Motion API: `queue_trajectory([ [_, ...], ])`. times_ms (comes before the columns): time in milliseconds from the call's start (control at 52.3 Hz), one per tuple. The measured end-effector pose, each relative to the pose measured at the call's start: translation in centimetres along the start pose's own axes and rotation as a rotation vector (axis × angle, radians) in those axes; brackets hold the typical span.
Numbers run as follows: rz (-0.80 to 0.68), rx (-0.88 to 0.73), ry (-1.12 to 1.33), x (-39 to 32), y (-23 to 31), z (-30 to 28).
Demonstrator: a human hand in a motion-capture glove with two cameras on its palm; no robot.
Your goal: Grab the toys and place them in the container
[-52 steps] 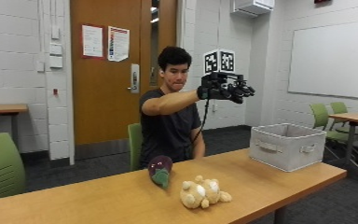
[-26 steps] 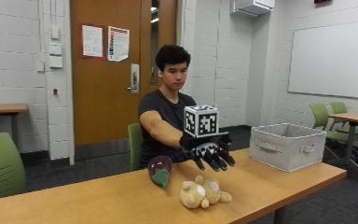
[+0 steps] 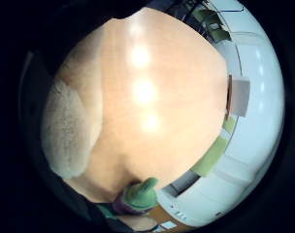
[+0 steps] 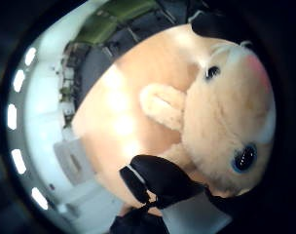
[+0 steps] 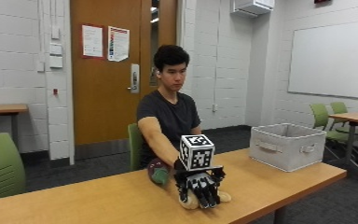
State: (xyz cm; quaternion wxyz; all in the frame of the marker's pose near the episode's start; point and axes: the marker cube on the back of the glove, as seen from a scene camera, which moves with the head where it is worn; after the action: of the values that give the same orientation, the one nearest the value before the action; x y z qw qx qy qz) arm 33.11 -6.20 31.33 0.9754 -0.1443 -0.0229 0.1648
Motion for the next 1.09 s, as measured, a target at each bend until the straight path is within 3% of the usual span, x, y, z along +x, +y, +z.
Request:
queue_trajectory([
  [287,0.049,-0.062,0.037,1.4,1.0,0.3],
  [478,0.054,0.018,0.089,2.5,2.0,-0.5],
  [708,0.053,-0.01,0.018,2.7,3.0,-1.3],
  [861,0.03,0.033,0.019,0.7,4.5,-5.4],
  [1091,-0.031,0.186,0.019,-4.6,7.2,-16.9],
])
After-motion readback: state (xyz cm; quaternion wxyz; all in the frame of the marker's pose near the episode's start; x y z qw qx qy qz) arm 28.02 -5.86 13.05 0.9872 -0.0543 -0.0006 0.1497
